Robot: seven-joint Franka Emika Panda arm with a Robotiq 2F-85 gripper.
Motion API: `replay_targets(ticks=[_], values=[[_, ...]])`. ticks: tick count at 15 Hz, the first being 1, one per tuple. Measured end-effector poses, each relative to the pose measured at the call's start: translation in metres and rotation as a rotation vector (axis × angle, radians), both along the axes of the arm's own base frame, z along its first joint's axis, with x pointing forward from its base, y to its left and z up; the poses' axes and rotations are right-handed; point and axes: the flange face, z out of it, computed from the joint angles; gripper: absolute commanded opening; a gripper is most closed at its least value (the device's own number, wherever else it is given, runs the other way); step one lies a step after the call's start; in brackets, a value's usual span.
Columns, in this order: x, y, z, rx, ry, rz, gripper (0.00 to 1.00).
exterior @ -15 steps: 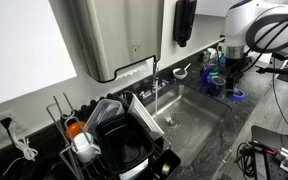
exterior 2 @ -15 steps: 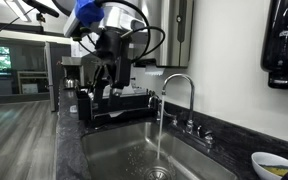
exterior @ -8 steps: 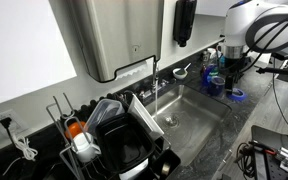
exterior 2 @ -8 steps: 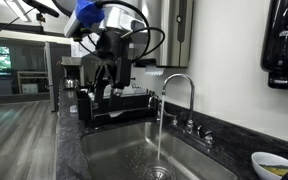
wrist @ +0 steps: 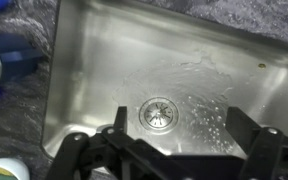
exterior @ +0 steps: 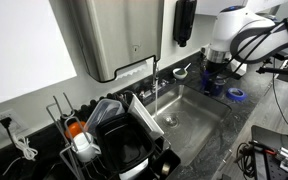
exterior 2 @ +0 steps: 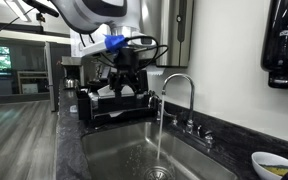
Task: Close the tap of the sink on the right.
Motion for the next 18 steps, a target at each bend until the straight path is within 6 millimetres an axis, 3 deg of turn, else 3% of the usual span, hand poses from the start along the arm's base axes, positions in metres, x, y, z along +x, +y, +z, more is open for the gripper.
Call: replay_targets(ticks=[4, 9, 14, 18], values=[[0.045, -0.003, -0.029, 0.041, -0.084, 0.071, 1.0], [0.091, -0.026, -0.063, 0.094, -0.157, 0.116, 1.0], [0.112, -0.054, -0.08, 0.093, -0.175, 0.116, 1.0], [0.113, -0.051, -0.079, 0.095, -0.176, 0.118, 1.0]])
